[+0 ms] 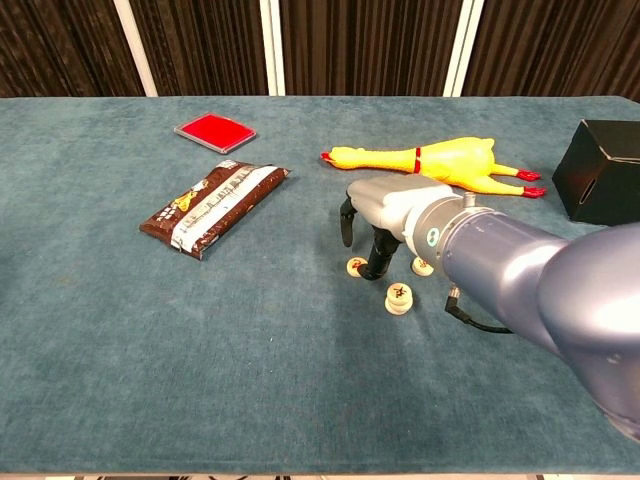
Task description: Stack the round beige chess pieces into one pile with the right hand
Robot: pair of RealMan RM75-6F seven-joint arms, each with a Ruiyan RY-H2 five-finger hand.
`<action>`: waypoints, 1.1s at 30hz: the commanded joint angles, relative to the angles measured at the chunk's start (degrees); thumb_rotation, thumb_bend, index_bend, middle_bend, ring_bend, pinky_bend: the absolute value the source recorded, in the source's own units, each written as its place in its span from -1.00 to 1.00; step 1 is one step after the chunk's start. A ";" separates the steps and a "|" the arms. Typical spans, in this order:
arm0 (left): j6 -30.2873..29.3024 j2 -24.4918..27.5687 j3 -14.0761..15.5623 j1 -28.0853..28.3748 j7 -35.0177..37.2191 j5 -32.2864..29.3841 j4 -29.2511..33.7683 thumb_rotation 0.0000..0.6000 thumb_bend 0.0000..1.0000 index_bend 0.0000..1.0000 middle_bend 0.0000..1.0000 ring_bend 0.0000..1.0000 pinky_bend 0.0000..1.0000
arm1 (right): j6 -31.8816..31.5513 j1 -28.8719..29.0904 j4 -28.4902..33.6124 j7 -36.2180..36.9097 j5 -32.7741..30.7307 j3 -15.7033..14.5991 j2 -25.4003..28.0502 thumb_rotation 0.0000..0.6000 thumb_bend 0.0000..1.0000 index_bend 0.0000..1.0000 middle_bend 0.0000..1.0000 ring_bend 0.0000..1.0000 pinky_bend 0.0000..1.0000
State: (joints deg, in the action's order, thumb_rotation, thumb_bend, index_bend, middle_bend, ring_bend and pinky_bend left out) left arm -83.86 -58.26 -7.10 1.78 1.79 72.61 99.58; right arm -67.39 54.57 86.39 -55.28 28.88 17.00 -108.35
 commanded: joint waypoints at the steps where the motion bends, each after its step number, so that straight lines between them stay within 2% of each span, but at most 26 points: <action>1: -0.04 -0.01 0.00 -0.01 -0.01 0.03 0.01 1.00 -0.63 -0.77 -1.00 -1.00 -0.84 | -0.01 -0.12 -0.08 0.30 -0.11 -0.16 0.00 1.00 -0.19 -0.16 -1.00 -1.00 -1.00; 33: 0.02 -0.04 -0.04 0.05 -0.23 -0.20 -0.16 1.00 -0.63 -0.77 -1.00 -1.00 -0.84 | 0.32 -0.89 -2.35 3.67 0.94 -1.17 -1.29 1.00 -0.19 -0.09 -1.00 -1.00 -1.00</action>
State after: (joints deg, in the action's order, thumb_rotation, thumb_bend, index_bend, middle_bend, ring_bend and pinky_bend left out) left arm -83.84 -58.30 -7.15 1.83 1.56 72.40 99.42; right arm -67.07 53.68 84.03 -51.62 29.82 15.82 -109.65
